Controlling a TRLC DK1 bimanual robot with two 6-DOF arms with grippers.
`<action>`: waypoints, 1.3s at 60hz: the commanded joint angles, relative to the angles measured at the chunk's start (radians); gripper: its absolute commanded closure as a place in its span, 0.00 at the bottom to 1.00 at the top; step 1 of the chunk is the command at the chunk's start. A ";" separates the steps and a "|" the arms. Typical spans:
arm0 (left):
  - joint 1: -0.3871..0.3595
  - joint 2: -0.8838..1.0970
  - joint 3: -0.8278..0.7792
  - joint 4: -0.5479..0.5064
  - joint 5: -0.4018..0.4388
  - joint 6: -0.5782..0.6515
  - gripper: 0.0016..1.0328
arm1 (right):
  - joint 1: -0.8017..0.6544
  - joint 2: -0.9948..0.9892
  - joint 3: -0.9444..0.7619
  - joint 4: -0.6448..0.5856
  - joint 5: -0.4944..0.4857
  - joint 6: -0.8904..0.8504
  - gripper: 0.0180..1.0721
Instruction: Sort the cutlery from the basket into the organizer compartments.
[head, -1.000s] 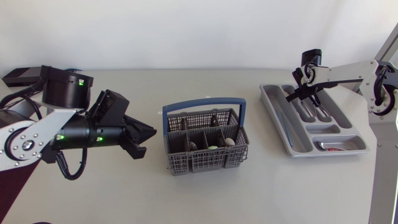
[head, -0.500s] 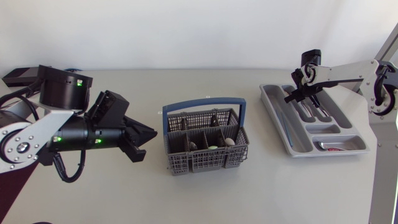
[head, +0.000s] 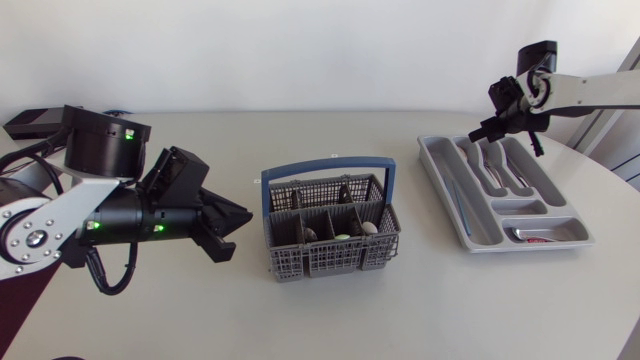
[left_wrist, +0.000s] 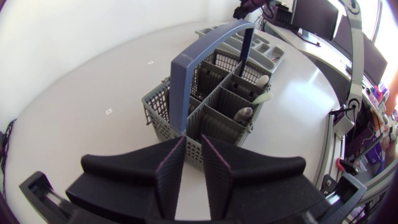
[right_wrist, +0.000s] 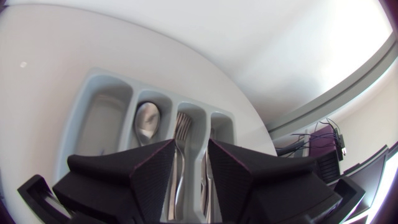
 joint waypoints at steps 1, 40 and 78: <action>-0.010 0.018 0.016 -0.004 -0.018 0.004 0.79 | 0.013 -0.133 -0.119 -0.012 -0.070 0.046 0.58; -0.291 0.030 0.136 -0.138 -0.115 0.164 0.78 | 0.298 -0.906 -0.804 -0.154 -0.450 -0.011 0.58; -0.550 0.386 0.374 -0.156 -0.480 0.407 0.77 | 0.429 -1.225 -1.130 -0.221 -0.484 -0.051 0.57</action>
